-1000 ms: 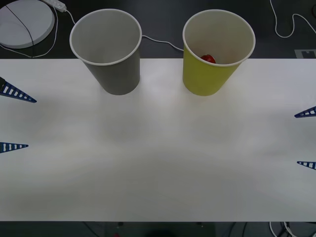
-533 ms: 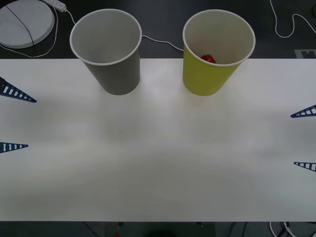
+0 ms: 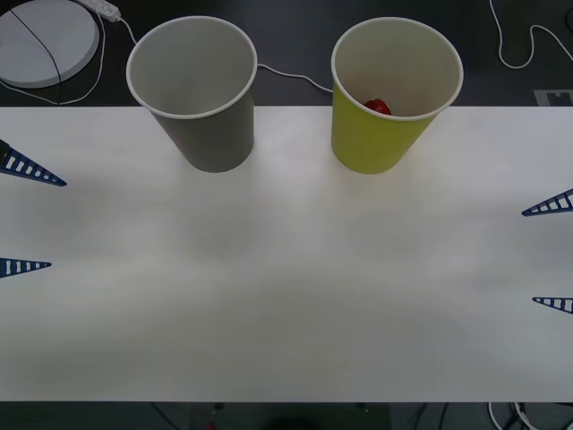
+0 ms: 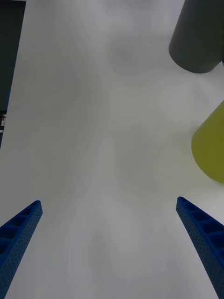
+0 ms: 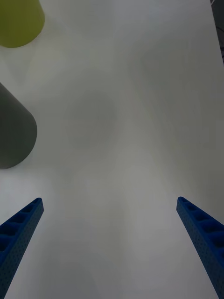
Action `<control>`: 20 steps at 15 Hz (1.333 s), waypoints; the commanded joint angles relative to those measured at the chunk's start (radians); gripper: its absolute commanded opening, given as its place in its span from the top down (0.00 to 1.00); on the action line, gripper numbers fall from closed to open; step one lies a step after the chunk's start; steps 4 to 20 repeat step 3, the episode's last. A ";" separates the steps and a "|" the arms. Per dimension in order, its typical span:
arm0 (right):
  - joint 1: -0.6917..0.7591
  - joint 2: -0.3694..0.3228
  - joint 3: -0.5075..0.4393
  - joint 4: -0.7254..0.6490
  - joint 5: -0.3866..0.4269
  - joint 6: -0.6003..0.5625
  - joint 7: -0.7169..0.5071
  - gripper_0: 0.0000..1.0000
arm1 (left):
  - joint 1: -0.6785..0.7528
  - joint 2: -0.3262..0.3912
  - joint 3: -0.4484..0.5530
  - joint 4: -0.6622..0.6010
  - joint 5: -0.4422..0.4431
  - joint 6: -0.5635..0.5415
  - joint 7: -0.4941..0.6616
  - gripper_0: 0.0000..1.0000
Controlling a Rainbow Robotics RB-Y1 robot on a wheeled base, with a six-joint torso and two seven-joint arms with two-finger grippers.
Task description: Put the can into the green bin and the plastic bottle into the gray bin
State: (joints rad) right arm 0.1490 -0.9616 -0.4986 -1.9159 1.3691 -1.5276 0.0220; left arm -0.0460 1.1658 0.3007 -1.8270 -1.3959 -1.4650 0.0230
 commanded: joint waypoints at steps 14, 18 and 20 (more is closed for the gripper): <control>0.000 0.000 0.000 0.000 0.001 0.000 -0.001 0.00 | 0.000 0.000 0.000 0.000 0.000 0.000 0.000 0.00; 0.000 0.000 0.000 0.000 0.001 0.000 -0.001 0.00 | 0.000 0.000 0.000 0.000 0.000 0.000 0.000 0.00; 0.000 0.000 0.000 0.000 0.001 0.000 -0.001 0.00 | 0.000 0.000 0.000 0.000 0.000 0.000 0.000 0.00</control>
